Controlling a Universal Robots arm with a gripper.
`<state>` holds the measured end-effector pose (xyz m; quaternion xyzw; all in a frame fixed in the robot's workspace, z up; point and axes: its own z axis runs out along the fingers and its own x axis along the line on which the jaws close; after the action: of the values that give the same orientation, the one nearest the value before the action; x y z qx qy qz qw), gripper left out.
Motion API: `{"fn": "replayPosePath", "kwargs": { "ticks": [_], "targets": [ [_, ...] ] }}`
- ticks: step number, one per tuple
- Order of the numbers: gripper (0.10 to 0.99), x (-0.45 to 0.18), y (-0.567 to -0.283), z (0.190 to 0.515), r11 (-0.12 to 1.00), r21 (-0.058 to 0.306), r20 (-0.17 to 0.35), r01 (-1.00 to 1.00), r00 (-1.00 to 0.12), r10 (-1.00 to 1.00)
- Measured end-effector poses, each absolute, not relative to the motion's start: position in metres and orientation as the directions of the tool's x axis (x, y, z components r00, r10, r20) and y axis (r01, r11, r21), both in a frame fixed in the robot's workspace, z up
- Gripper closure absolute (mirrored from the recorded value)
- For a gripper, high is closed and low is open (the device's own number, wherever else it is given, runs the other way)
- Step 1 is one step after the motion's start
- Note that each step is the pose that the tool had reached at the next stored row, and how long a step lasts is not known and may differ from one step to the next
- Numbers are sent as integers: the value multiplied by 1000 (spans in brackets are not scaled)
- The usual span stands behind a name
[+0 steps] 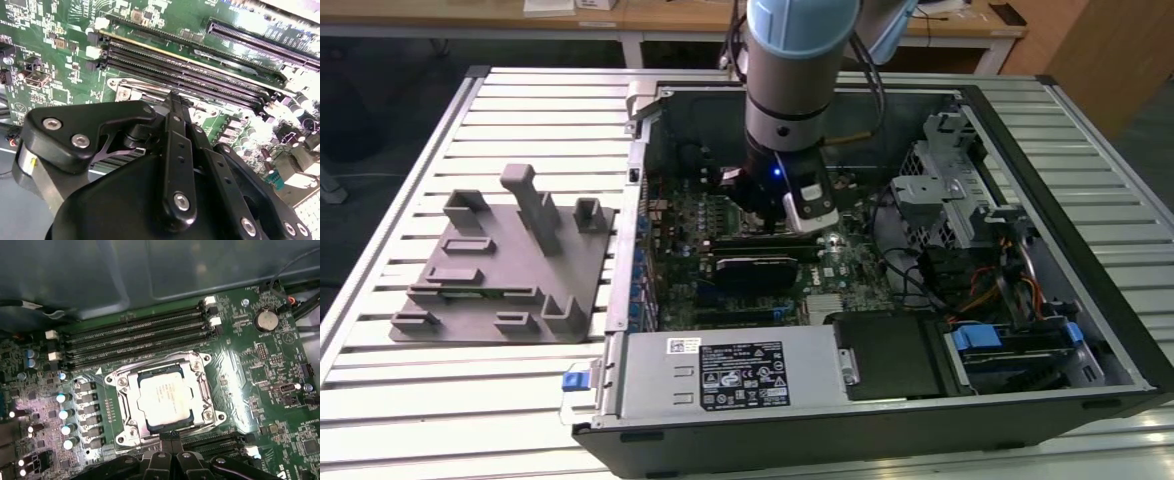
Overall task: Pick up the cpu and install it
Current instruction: 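Install the second cpu locking lever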
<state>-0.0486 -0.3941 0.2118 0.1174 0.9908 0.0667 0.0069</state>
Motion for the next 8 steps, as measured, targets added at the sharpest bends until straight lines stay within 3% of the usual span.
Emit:
{"fn": "replayPosePath", "kwargs": {
  "ticks": [8],
  "targets": [
    [980, -48, -370, 212, 967, 106, -5, 232, -972, 233]
  ]
}}
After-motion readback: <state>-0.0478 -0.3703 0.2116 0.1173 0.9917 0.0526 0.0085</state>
